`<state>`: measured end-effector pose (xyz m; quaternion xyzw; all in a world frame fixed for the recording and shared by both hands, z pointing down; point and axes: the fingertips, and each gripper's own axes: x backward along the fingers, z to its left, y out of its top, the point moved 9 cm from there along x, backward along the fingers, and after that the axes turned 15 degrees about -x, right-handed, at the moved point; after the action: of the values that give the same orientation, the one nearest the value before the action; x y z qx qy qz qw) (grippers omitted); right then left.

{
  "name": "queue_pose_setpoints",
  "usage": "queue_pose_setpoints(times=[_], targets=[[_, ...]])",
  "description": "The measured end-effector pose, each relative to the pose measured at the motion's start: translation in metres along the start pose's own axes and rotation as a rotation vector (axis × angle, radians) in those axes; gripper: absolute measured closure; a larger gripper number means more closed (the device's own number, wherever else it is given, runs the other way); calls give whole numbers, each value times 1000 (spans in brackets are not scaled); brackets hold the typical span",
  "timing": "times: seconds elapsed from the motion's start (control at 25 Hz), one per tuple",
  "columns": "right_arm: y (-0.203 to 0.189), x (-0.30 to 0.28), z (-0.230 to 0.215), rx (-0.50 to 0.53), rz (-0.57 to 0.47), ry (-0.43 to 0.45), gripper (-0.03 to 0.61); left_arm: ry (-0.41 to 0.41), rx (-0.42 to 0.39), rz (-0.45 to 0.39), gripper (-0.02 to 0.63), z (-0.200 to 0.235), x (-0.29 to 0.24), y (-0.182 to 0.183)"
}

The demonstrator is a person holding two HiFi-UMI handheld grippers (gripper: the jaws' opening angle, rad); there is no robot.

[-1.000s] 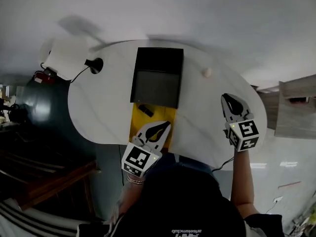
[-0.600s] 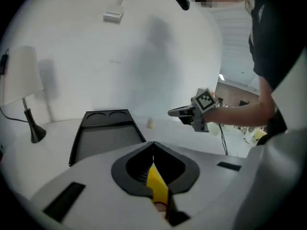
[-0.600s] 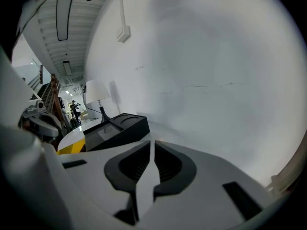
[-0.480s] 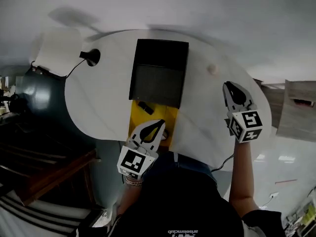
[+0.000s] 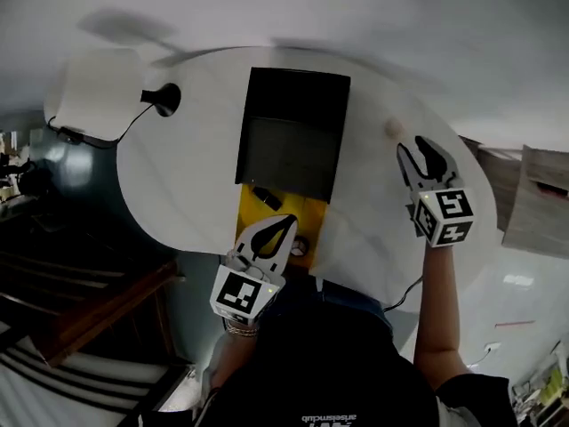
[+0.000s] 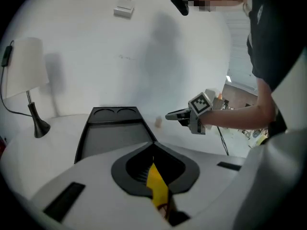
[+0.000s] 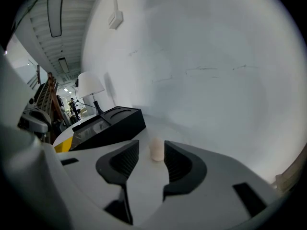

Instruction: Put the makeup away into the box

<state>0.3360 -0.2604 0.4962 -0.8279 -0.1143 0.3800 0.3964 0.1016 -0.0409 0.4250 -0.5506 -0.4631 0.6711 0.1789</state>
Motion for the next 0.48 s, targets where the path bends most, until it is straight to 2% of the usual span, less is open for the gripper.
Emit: queue_pose_setpoints(times=[0.2,0.48], targets=[[-1,-17,-5,1,20,-14,371,5,19,15,597,3,-1,-3],[1,-37,-8,20,38,-22,370,13,36,46,597,10,0,-8]])
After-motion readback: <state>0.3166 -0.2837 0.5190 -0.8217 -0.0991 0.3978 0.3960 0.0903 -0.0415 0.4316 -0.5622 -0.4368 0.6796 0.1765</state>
